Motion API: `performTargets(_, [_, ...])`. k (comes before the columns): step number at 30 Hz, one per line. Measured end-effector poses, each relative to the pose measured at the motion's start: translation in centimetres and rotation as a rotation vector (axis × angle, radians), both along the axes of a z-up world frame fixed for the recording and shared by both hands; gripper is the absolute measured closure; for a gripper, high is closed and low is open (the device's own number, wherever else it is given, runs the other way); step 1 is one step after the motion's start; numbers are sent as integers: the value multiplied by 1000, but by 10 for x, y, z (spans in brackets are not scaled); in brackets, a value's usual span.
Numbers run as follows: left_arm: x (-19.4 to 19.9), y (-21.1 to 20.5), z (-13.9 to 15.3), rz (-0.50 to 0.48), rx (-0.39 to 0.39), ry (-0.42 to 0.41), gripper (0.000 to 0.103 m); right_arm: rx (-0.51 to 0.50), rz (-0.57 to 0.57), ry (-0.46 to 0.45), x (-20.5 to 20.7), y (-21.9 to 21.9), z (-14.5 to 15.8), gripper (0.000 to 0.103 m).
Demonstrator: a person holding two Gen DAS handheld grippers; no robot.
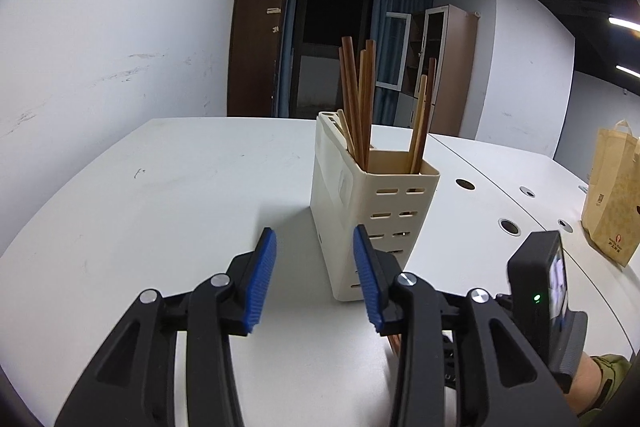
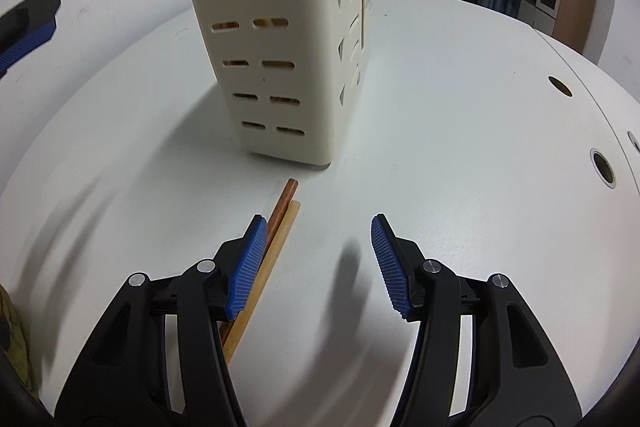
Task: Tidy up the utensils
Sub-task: 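Move both open tools back down to the last two chopsticks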
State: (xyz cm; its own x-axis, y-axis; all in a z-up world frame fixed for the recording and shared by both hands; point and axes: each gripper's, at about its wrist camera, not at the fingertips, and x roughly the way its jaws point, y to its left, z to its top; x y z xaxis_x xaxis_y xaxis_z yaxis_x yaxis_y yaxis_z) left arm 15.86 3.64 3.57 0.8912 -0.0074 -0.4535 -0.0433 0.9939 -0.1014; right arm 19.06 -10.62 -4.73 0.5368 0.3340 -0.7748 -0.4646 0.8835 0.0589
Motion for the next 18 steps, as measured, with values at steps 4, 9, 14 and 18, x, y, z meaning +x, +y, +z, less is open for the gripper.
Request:
performTargets(4, [2,-1,-1,-8,1,9,64,-22,3,17,0,4,-8,51])
performTargets(9, [1,-5,-2,-15,9,12,64,-30,7,32,-1,7,-12,50])
performTargets(14, [1,-8,-3,-19,15,17,64,-55,-5,38,-2,7,-13,50])
performTargets(18, [4,-12,-6,-25,28,32,64,-67,1,39,-4,7,-12,50])
